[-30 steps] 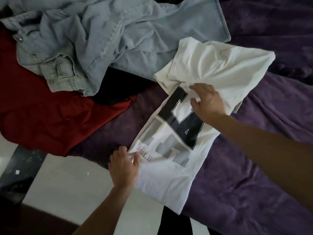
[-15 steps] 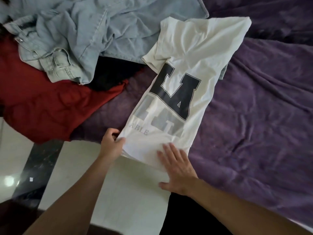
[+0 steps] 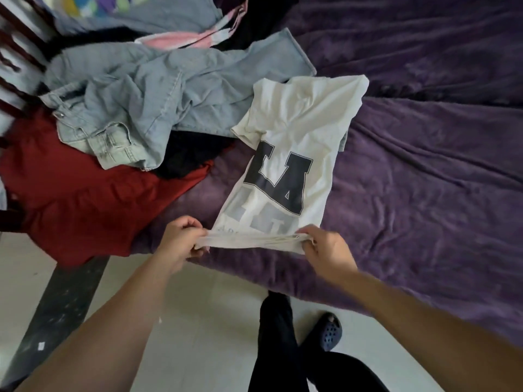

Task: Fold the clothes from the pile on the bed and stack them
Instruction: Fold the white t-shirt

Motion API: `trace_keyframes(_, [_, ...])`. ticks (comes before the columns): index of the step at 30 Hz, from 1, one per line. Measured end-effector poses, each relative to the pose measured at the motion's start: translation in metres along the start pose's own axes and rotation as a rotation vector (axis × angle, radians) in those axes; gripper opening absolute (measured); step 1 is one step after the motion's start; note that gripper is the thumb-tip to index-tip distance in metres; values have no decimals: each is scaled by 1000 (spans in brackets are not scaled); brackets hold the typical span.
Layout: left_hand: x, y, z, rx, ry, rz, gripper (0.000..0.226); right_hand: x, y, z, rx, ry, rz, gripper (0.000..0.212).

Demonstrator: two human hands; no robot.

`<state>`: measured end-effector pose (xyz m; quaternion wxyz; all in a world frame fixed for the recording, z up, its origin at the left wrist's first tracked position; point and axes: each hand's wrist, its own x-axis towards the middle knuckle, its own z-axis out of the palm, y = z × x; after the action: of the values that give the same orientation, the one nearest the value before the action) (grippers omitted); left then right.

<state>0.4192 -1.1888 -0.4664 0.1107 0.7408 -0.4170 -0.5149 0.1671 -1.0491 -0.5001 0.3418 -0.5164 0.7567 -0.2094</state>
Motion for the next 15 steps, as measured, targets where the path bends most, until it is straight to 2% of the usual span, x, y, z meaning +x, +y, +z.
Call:
trace_keyframes(4, [46,78,28,-178,-79,29,18,84,1,-43,13,122,155,22])
trace_keyframes(8, [96,137,66,-234,-100,89,8,154,4,-74,-41,199,295,32])
trace_keyframes(9, [108,143,75,-219,-91,113,13,164,6,-77,-68,192,338,39])
trace_keyframes(11, [124,142,84,-4,-13,261,26,173,9,-75,-199,189,357,50])
trace_keyframes(13, [126,123,87,382,35,574,28,169,14,-58,-326,193,238,54])
trace_keyframes(15, [124,96,89,695,-59,871,36,155,21,-30,-385,138,100,58])
